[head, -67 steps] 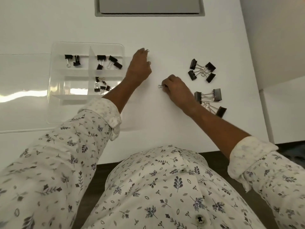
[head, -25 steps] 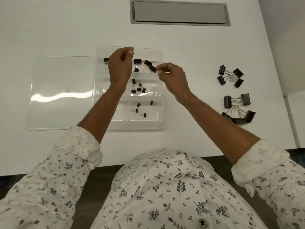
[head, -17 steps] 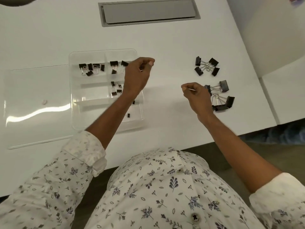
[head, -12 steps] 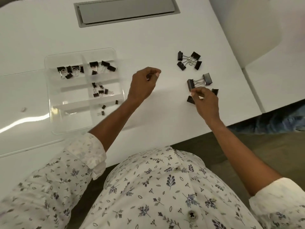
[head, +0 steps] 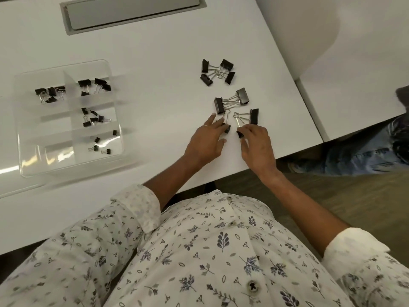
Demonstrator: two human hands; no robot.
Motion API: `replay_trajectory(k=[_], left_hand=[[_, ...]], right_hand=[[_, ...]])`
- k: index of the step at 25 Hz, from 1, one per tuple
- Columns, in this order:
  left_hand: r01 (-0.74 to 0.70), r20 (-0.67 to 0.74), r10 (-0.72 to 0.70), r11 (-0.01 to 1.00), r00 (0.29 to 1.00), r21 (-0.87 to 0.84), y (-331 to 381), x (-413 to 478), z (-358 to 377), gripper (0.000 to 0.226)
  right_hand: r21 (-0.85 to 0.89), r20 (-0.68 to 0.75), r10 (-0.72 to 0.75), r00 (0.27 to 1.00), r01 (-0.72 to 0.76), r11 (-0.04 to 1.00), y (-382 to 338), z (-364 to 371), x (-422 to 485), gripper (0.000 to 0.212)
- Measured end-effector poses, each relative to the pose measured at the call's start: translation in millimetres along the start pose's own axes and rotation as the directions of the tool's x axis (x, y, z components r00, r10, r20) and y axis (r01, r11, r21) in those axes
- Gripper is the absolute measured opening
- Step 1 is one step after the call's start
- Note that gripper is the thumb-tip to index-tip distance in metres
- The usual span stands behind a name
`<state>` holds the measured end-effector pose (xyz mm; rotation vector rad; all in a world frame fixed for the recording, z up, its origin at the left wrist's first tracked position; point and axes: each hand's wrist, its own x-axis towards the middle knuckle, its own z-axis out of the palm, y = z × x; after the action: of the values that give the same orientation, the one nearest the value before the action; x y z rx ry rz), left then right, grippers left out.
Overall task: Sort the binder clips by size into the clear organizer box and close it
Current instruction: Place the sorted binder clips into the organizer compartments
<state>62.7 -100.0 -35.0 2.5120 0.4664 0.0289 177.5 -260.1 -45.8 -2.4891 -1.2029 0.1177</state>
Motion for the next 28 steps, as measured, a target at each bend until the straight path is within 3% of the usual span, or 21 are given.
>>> replay_trajectory(k=[8,17,24,28], left_hand=[[0.182,-0.178,-0.187,0.982,0.966,-0.042,9.4,-11.8,11.2,0.025],[0.247,-0.330,-0.379,0.892,0.865,-0.378,3.6,-54.5,-20.4,0.022],[0.181,-0.513,-0.534,0.791,0.672,-0.585,-30.8,-111.9,-87.3,0.018],[0.223,-0.611,-0.579,0.798,0.540,-0.559,-94.0,-150.9,-129.8,0.024]], right_hand=[[0.175,0.018,-0.065,0.998,0.061,0.983,14.7,1.9,0.3,0.020],[0.484,-0.058,-0.017,0.998,0.042,0.874,-17.2,-0.4,5.8,0.022],[0.665,-0.019,-0.076,0.997,0.069,0.744,-121.0,-0.4,38.8,0.023],[0.705,0.006,-0.168,0.986,0.115,0.700,-204.6,17.4,56.4,0.024]])
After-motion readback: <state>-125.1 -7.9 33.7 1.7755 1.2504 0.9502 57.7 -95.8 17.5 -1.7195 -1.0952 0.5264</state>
